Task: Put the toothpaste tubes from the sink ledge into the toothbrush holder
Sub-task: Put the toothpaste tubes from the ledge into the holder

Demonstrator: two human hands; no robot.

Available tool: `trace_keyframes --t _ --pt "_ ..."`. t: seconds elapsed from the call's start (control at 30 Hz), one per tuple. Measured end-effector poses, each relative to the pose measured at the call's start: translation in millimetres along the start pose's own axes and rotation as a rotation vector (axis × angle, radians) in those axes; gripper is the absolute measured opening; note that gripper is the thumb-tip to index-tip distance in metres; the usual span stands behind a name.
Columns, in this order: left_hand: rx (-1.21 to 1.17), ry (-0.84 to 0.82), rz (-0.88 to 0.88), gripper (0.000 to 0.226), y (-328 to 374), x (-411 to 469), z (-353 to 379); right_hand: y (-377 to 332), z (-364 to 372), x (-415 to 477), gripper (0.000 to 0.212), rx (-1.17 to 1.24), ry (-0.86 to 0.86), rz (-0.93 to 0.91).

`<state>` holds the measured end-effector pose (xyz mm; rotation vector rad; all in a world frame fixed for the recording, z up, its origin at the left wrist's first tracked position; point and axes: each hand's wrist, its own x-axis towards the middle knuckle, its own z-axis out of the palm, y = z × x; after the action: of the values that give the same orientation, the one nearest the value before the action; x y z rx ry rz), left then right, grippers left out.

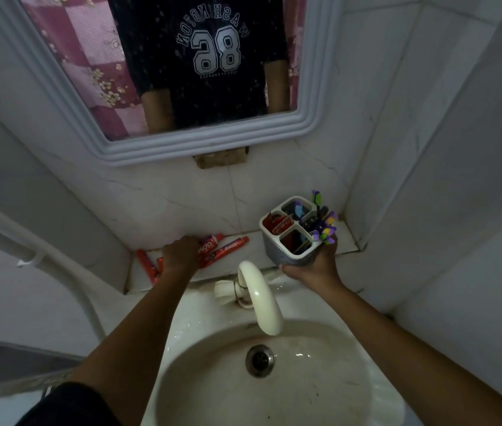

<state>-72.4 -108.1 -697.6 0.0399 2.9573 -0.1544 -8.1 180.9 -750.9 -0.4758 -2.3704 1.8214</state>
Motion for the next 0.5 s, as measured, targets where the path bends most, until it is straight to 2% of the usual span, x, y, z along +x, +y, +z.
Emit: trace_keyframes --t 0.17,0.27,0.4,0.5 --pt "-0.044 -0.013 0.073 0.043 -13 11 -4 1 0 -1 0.124 -0.015 -0.009 0.033" --pt "0.083 0.005 0.080 0.052 -11 9 -10 -5 -1 -2 0.127 -0.008 0.000 0.052" --pt "0.001 0.193 0.073 0.031 -8 0 -13 -10 -2 -5 0.111 0.019 -0.042 0.065" --pt "-0.081 0.328 0.142 0.022 -1 -3 -33 -9 0 -5 0.128 -0.004 0.010 0.060"
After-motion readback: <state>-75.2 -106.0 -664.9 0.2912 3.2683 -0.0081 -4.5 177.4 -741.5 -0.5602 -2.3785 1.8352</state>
